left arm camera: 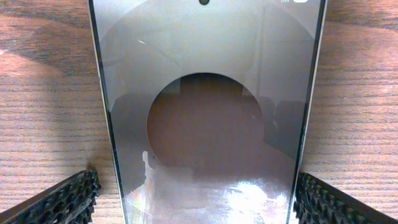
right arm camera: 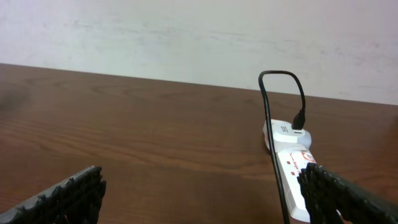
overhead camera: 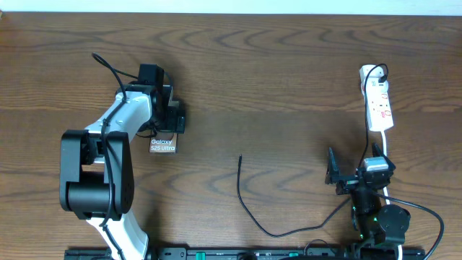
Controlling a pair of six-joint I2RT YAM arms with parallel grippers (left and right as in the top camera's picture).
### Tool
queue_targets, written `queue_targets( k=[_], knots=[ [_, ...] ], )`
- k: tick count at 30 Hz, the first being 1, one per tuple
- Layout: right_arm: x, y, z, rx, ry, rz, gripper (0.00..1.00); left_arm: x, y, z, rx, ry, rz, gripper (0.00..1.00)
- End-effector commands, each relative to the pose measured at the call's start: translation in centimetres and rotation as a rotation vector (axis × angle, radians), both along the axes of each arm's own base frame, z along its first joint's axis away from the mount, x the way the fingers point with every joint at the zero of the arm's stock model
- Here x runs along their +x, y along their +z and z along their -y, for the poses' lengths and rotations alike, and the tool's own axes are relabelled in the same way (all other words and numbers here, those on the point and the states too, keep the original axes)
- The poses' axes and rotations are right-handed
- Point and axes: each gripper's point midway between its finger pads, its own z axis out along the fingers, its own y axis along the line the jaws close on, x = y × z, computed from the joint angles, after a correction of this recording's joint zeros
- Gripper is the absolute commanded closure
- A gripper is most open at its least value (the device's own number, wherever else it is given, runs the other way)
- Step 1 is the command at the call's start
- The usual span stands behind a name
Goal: Plug charger to phone and switch on socket
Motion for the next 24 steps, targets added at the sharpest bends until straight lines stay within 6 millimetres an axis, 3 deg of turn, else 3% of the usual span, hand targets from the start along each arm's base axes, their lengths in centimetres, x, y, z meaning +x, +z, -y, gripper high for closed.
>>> queue_targets(
  k=[1,24],
  knots=[
    [-0.03,-0.03,-0.08,-0.009,0.003,0.001,0.01,-0.96,-1.20,0.20,-0.003,-0.011,-0.037,0.02],
    [-0.03,-0.03,-0.09,-0.009,0.003,0.001,0.01,-0.71,-1.17,0.21,-0.003,-0.012,-0.026,0.04]
  ],
)
